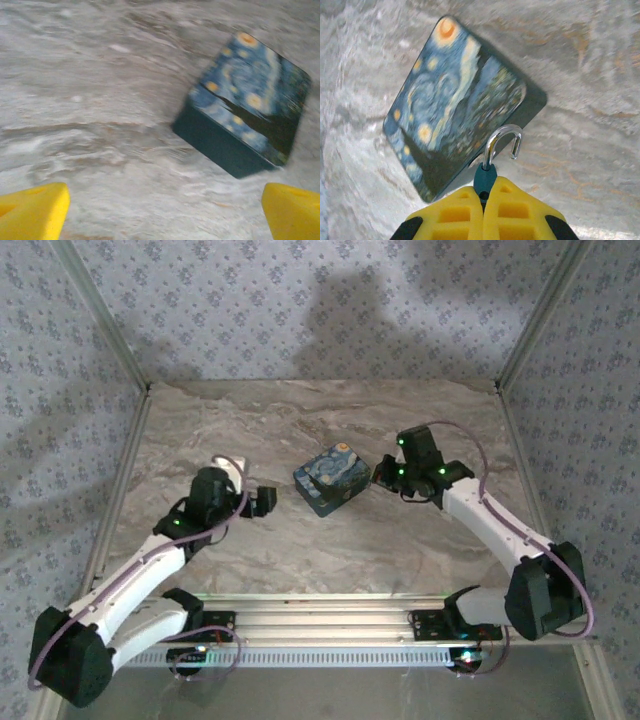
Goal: Unlock a padlock with a key
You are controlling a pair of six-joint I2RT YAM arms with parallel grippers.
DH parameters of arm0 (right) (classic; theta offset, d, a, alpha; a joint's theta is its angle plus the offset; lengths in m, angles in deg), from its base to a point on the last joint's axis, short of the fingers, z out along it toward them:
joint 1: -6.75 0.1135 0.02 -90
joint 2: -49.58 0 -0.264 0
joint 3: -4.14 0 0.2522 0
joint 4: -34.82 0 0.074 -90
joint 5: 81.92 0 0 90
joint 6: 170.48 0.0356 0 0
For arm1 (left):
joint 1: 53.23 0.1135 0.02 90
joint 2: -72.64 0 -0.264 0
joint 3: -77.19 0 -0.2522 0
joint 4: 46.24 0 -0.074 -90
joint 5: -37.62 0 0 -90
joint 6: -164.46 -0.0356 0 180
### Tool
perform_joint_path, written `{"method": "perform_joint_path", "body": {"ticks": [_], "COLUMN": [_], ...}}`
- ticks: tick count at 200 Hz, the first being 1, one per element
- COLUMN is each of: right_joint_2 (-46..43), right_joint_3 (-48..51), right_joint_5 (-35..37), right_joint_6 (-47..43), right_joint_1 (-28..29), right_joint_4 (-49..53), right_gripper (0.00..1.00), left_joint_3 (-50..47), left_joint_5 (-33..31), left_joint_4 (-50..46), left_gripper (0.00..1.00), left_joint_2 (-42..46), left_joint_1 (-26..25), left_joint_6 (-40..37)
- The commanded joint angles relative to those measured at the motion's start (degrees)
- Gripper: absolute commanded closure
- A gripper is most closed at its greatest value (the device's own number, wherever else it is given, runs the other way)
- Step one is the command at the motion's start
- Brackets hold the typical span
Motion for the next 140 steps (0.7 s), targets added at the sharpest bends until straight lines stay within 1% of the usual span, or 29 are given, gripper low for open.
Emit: {"method": "perform_joint_path", "body": {"ticks": [1,14,30,45,58,66,85,97,112,124,134,140], "right_joint_2": [1.91,5.78,12.92,20.58,27.02,30.85,38.64,41.79,43.67,43.91,43.46,42.99], "right_joint_3": [-1.66,-2.84,-6.44,-11.71,-16.84,-19.35,-24.94,-26.88,-27.85,-28.16,-28.38,-28.51], "right_joint_5": [-1.42,-1.79,-3.88,-5.76,-7.67,-9.17,-10.92,-11.17,-11.26,-11.0,-10.34,-9.69], "right_joint_6": [-3.39,-2.14,-1.75,-1.44,-1.59,-1.94,-2.23,-1.98,-1.55,-1.26,-1.7,-2.35], "right_joint_1": [6.93,12.28,17.93,21.97,24.66,25.88,27.38,27.57,27.31,26.84,26.4,26.21], "right_joint_4": [0.85,-3.04,-7.17,-9.95,-12.4,-13.76,-13.47,-13.29,-13.23,-12.6,-11.3,-10.21], "right_gripper": [1.0,1.0,1.0,1.0,1.0,1.0,1.0,1.0,1.0,0.93,0.82,0.73], "left_joint_3": [4.41,7.79,10.97,11.45,10.56,9.67,7.72,6.87,5.99,5.41,4.96,4.81], "left_joint_5": [1.57,3.41,4.25,5.0,4.57,4.39,4.17,3.56,2.54,1.8,1.27,0.87], "left_joint_4": [-8.06,-12.9,-17.79,-18.89,-18.63,-18.21,-17.98,-18.76,-19.54,-19.9,-19.89,-19.77], "left_gripper": [0.02,0.02,0.02,0.02,0.02,0.02,0.02,0.02,0.02,0.02,0.02,0.02], "left_joint_2": [-1.88,-5.13,-8.86,-10.29,-9.91,-9.31,-7.74,-6.74,-5.4,-4.34,-3.66,-3.34], "left_joint_1": [6.34,10.5,14.47,16.9,17.41,17.41,17.48,17.47,17.63,17.66,17.76,17.71], "left_joint_6": [3.86,4.01,4.25,5.86,7.13,7.73,8.35,8.13,7.53,7.08,6.73,6.6]}}
